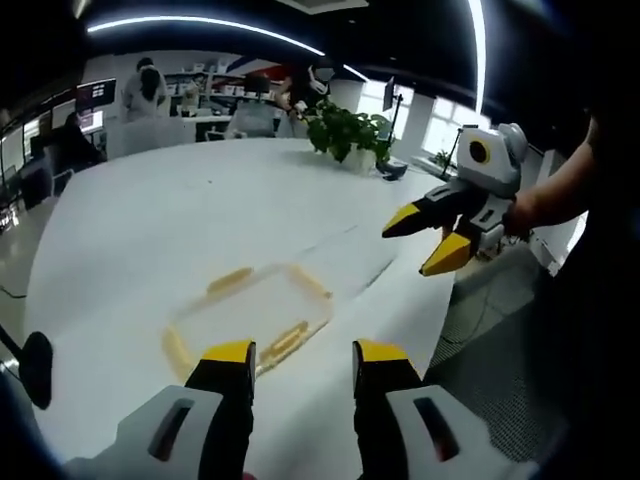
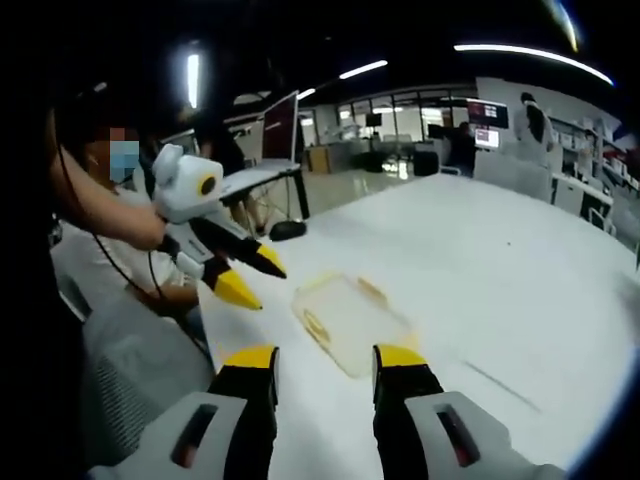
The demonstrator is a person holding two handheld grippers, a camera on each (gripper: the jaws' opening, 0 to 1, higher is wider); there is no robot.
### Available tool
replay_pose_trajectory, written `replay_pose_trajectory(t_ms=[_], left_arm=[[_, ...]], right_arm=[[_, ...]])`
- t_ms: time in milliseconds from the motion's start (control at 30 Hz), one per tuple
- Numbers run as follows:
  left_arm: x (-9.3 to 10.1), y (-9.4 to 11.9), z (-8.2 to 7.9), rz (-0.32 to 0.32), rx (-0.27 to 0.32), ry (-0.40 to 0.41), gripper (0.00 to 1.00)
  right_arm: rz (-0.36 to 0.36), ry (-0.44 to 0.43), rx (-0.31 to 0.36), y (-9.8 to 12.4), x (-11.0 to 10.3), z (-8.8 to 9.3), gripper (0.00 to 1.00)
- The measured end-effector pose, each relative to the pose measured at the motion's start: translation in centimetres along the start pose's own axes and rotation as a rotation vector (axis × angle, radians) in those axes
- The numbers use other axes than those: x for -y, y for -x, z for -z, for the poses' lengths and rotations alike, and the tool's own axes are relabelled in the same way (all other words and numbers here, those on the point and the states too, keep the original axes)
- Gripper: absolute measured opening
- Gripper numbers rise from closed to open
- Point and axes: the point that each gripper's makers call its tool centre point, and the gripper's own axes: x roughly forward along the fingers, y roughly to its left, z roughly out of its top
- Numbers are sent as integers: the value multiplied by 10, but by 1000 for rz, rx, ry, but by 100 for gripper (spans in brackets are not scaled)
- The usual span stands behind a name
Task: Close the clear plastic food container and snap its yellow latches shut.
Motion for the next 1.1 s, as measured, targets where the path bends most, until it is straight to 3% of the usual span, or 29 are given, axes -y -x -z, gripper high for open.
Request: replay_pose_trajectory(t_ms=[1100], left_arm=[[-42, -5, 5, -7, -68, -85, 38]], right_arm=[[-18, 73, -50, -32, 21, -1, 36]])
